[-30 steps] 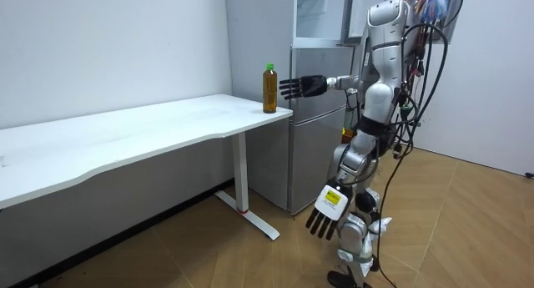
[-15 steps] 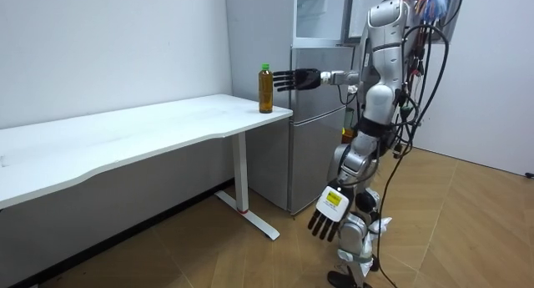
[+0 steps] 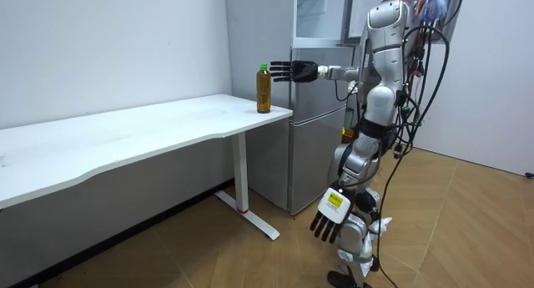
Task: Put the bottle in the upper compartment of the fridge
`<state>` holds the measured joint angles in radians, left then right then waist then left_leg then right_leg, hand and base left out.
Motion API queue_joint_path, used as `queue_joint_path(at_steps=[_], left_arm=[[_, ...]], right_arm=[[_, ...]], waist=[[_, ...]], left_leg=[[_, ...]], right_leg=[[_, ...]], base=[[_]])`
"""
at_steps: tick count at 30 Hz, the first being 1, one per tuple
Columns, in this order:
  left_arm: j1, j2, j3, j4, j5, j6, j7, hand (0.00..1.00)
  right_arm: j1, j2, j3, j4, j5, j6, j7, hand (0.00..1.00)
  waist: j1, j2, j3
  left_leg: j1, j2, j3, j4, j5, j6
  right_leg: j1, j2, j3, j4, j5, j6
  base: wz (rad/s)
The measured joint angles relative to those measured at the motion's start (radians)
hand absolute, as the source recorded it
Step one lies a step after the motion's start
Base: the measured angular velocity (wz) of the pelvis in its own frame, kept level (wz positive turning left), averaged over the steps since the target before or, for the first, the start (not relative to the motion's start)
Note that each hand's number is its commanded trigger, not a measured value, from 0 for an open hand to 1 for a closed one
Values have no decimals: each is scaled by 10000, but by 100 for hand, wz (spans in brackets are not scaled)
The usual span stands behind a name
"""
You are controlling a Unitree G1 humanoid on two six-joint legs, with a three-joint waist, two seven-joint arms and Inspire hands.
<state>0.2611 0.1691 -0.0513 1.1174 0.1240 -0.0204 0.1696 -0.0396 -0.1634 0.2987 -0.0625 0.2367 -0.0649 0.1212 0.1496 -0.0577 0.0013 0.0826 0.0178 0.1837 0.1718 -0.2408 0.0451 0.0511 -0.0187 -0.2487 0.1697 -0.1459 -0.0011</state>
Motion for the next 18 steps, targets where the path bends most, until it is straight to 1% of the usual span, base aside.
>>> queue_joint_path(at_steps=[3,9,11,18], left_arm=[[-3,7,2,3,65,0,15,0],[-6,33,10,6,91,0,14,0],[8,33,7,6,90,0,9,0],[27,36,14,4,84,3,-30,0]], right_arm=[[-32,-11,-1,-163,13,0,-215,0],[-270,-24,5,-428,344,-62,-670,0],[-287,-22,5,-430,423,-90,-758,0],[-290,-23,6,-513,613,-94,-963,0]], waist=[[17,-14,-8],[226,-48,-10],[225,-58,-6],[252,-63,0]], left_leg=[[5,1,12,3,0,0],[25,6,24,71,2,-1],[25,6,1,92,2,-1],[1,7,-3,104,1,-2]], right_leg=[[1,-2,-11,-1,0,0],[18,-7,-9,0,2,-3],[46,-68,-16,2,2,-4],[67,-80,-25,13,15,-21]], base=[[0],[0],[5],[0]])
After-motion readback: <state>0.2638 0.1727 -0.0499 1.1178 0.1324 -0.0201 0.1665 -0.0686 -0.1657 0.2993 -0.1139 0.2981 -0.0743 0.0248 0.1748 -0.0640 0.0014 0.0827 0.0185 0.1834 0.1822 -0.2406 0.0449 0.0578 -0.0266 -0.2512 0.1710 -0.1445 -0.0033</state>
